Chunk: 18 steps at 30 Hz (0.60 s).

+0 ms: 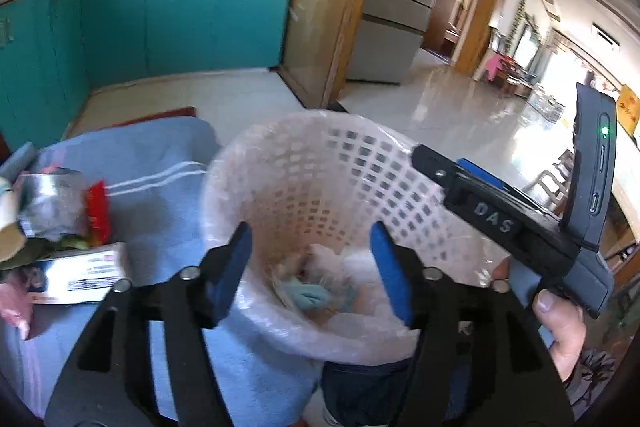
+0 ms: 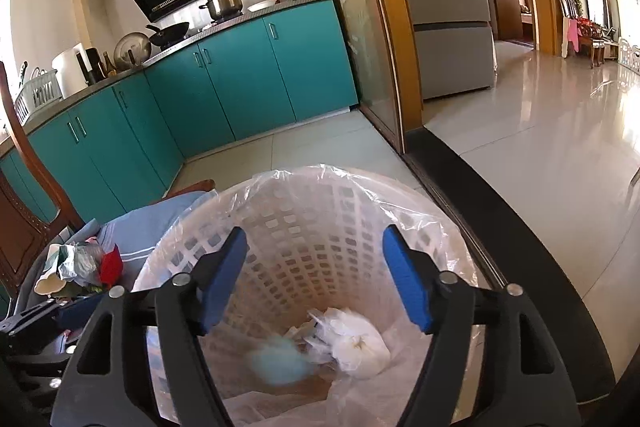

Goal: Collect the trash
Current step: 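Open the right tool over the basket while the left tool releases the mask into it, then move both open tools back toward the chair seat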

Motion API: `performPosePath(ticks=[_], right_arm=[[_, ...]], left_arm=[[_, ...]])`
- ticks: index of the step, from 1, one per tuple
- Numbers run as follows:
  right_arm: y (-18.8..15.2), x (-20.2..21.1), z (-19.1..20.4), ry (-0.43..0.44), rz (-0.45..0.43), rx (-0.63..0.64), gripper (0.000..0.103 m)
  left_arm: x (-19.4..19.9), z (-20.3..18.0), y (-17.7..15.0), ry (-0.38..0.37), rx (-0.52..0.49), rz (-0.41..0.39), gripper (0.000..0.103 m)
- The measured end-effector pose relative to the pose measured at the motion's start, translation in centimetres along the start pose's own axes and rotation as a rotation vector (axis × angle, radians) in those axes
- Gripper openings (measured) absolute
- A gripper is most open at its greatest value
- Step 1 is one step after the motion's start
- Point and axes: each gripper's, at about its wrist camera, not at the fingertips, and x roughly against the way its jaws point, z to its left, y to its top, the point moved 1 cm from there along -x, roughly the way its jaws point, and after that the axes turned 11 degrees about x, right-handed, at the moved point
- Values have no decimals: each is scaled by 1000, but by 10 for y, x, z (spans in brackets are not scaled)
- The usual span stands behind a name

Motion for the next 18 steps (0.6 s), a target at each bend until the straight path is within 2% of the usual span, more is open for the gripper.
performPosePath(ticks=[3, 6, 10, 13, 16, 18], right_arm=[[1, 1, 6, 19, -8, 5, 73], [3, 2, 17, 55, -17, 19, 74], [7, 9, 43, 130, -54, 73, 76], [16, 12, 79, 219, -55, 151, 83], [38, 7, 134, 357, -6, 283, 83], [54, 3, 182, 475, 40, 421, 84]], left_arm=[[18, 20, -2, 90, 9, -62, 75], [40, 49, -9, 209, 36, -116, 78], [61, 92, -14, 315, 96, -117, 81], [83, 125, -24, 410, 123, -110, 82], [107, 153, -31, 500, 149, -123, 84], [122, 170, -35, 539, 178, -129, 85]])
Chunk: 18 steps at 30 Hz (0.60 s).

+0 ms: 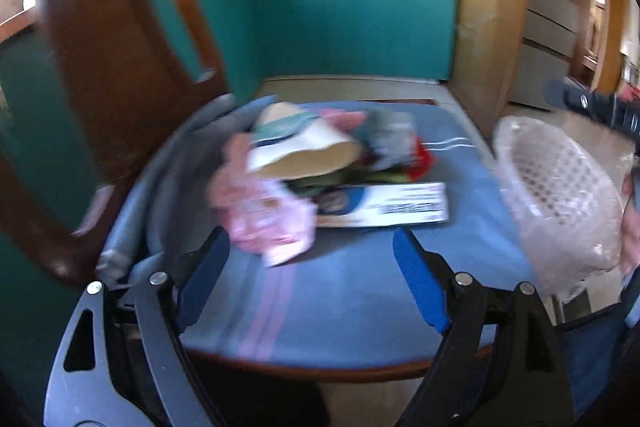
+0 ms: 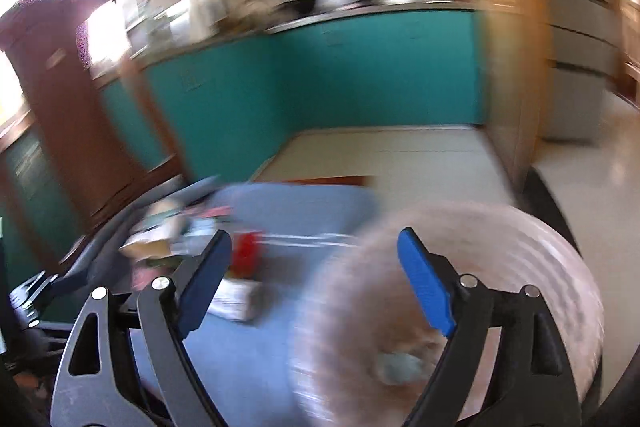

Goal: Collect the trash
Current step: 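Move both open tools back toward the chair seat, then lower the right tool onto the white ointment box and close on it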

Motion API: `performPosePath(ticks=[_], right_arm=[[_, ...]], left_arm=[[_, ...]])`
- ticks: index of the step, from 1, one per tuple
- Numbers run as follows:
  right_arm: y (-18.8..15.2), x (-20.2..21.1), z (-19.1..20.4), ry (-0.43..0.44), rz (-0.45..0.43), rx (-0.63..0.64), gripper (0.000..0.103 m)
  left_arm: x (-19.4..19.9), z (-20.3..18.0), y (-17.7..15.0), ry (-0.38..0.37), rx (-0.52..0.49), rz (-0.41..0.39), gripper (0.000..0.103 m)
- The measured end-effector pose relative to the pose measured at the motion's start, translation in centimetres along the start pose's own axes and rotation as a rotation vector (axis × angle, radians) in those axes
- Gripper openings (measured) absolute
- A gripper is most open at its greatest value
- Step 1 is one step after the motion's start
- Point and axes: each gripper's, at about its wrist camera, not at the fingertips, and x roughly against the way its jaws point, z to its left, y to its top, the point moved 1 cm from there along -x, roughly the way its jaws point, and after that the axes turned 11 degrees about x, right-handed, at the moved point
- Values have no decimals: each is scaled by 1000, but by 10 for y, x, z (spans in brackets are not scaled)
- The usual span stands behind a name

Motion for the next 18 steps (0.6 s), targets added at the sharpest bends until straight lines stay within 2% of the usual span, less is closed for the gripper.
performPosePath(ticks=[2, 4, 7, 9, 12, 15, 18], right_arm=[[27, -18, 31, 40, 8, 133, 84], [37, -30, 51, 5, -7, 190, 84], [25, -45, 63, 24, -38, 144, 85], [12, -67, 67, 90, 13, 134, 85], [6, -85, 64, 86, 23, 118, 85], [2, -93, 66, 131, 19, 88, 86], [0, -103, 68, 139, 31, 56, 89]], left_arm=[[2, 18, 3, 42, 36, -5, 85], [8, 32, 4, 68, 66, -11, 85], [13, 47, 10, 102, 112, -13, 86], [12, 51, 15, 124, 126, -6, 86], [17, 57, 22, 146, 145, -18, 87], [23, 61, 27, 169, 162, -45, 90], [21, 61, 26, 185, 171, -38, 90]])
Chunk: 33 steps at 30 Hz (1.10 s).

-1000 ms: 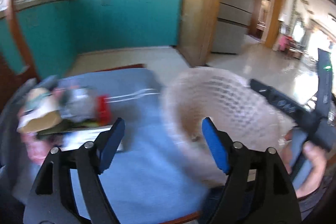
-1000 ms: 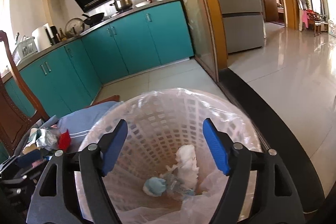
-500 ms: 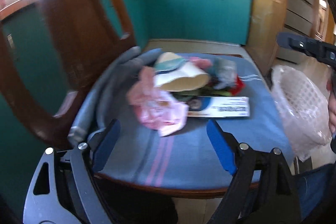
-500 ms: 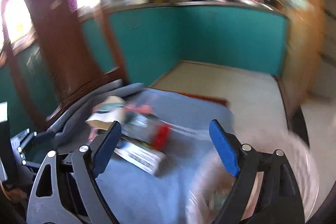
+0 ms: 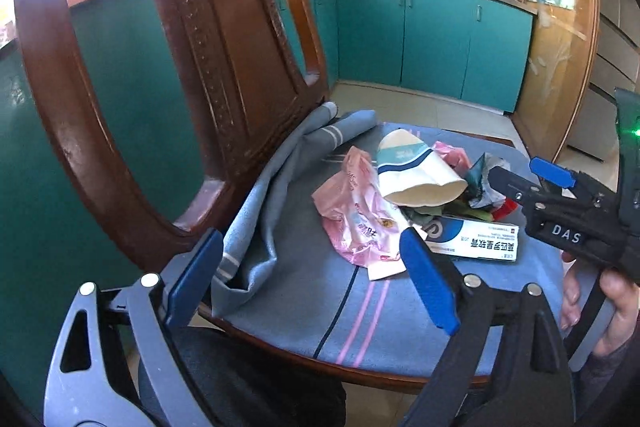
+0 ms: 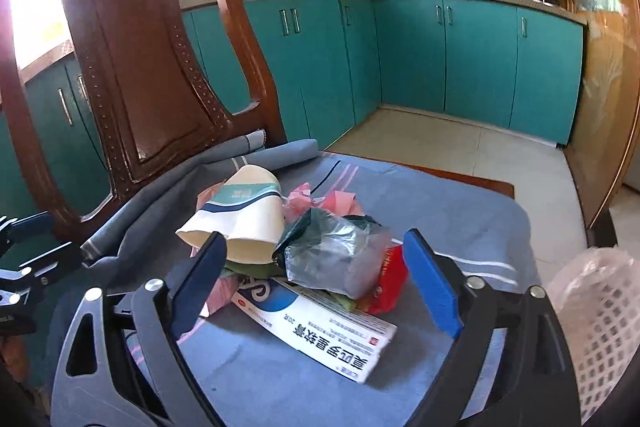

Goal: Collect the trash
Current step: 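Lower the right tool onto the white ointment box and close on it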

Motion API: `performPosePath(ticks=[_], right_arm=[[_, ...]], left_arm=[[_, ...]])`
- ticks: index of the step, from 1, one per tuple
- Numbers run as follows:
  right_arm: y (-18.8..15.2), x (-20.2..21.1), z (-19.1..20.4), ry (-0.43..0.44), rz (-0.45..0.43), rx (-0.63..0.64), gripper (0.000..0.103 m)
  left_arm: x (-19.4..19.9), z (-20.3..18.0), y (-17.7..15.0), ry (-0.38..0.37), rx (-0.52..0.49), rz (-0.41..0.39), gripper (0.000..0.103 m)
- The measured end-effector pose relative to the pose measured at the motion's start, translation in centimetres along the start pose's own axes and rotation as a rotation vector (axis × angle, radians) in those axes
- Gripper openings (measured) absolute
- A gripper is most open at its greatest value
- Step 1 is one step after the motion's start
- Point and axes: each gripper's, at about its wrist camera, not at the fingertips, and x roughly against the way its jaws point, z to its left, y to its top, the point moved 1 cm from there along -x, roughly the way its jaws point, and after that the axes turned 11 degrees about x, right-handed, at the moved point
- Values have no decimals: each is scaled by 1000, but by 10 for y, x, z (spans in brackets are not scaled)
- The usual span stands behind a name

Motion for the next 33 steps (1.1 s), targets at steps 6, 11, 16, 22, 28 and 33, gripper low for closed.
performPosePath(ticks=[6, 11, 16, 22, 28, 33], right_arm=[[0, -9, 10, -20, 21, 32, 89], [-7, -21, 13, -7, 44, 52, 87], [-13, -31, 12, -3, 81, 48, 71], [-17, -32, 7, 37, 104, 15, 36], [-16, -16, 6, 67, 76, 18, 30], [-20, 2, -7, 96, 71, -21, 31]], left_arm=[[-3, -8, -5, -12, -15, 31, 90], [1, -9, -4, -13, -25, 19, 90], [1, -3, -4, -8, -7, 27, 90], [1, -3, -4, -6, 1, 30, 90], [-2, -5, -6, -5, 4, 35, 90], [-9, -5, -9, -17, 18, 58, 90]])
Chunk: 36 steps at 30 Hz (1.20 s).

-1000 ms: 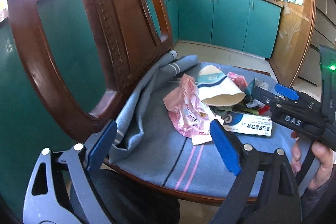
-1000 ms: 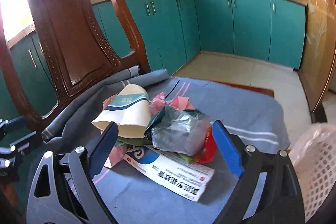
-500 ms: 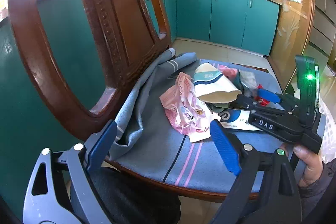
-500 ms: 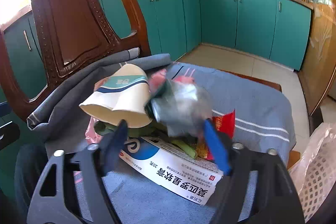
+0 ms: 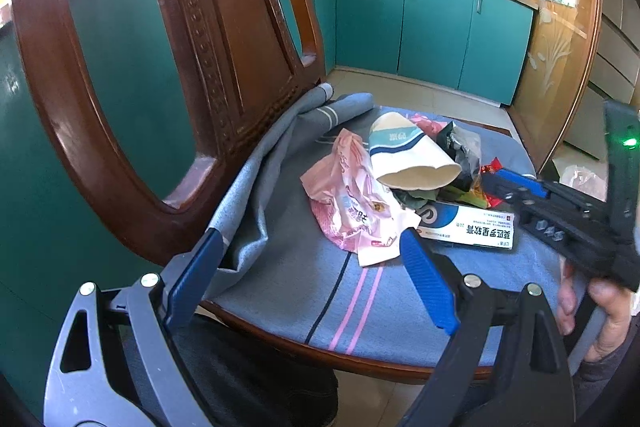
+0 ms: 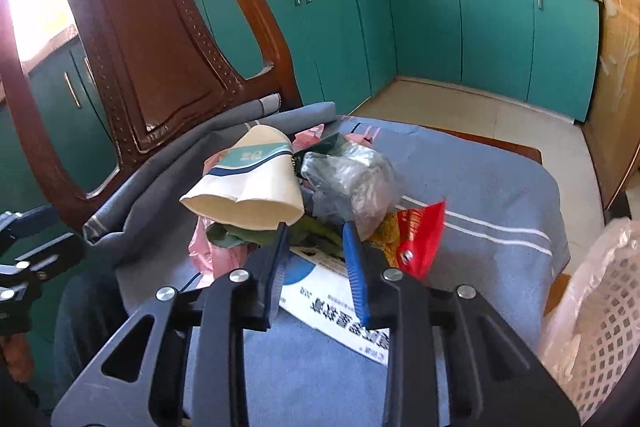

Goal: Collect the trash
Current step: 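Lower the right tool onto the white ointment box and close on it, then lift the white ointment box up off the seat with the right tool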

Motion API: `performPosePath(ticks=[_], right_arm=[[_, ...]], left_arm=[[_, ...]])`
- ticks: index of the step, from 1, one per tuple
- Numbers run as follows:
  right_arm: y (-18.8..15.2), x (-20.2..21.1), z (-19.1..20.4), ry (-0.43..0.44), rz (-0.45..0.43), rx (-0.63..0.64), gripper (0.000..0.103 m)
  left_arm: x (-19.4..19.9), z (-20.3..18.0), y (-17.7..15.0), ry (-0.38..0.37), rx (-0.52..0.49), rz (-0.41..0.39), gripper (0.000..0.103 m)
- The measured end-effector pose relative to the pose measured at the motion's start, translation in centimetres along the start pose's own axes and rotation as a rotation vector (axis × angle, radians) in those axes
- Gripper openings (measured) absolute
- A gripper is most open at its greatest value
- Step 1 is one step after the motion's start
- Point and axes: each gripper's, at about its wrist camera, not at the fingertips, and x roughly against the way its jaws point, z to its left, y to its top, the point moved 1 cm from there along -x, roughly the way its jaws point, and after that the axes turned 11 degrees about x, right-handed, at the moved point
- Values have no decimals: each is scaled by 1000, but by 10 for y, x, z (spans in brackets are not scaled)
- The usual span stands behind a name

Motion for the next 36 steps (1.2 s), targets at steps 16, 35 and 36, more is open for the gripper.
performPosePath(ticks=[16, 35, 36], right_arm=[[-23, -43, 12, -86, 233, 191, 80], [-36, -56, 47, 106, 353, 304, 80], [-35, -61, 47, 103, 355, 299, 80]], left_arm=[[-14, -8, -11, 0, -25, 46, 90], [-19, -1, -15, 14, -7, 70, 91], [-19, -1, -15, 16, -9, 70, 91]])
